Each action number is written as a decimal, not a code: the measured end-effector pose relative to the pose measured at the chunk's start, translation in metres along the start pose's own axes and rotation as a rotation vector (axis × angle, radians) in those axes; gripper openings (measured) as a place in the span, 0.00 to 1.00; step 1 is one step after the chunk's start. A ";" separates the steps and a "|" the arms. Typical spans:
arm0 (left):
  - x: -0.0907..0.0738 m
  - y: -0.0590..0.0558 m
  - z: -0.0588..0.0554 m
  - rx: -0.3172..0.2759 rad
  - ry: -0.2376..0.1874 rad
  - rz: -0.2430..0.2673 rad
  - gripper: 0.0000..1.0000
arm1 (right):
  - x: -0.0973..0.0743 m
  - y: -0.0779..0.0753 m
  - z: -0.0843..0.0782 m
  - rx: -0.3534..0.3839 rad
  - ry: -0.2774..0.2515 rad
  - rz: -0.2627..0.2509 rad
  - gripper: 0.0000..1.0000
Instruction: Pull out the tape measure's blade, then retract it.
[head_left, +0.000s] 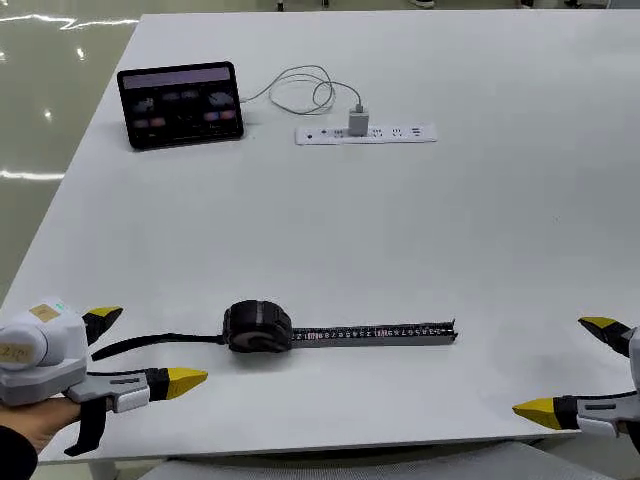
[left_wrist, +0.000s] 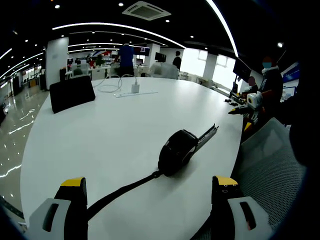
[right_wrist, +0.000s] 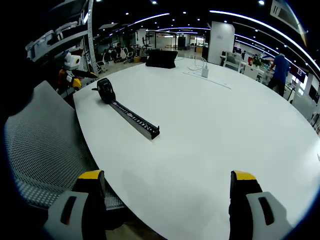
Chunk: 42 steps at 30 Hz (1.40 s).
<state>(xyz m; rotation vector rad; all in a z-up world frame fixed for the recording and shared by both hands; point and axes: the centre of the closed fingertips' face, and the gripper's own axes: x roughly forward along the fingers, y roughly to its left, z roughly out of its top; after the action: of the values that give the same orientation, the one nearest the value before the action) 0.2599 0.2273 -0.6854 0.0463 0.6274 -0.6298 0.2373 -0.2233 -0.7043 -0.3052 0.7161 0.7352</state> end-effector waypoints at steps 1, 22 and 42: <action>0.001 -0.002 0.001 0.003 0.002 -0.003 1.00 | 0.000 0.000 0.001 -0.001 0.000 0.000 1.00; 0.044 -0.046 0.028 -0.044 0.091 -0.014 1.00 | 0.018 0.003 0.018 -0.149 0.094 0.094 1.00; 0.074 -0.050 0.043 -0.197 0.085 0.177 1.00 | 0.042 0.013 0.049 -0.302 0.143 0.183 1.00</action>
<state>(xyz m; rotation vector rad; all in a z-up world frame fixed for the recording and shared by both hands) 0.3020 0.1371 -0.6845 -0.0551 0.7558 -0.3941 0.2738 -0.1689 -0.6985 -0.5774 0.7750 1.0058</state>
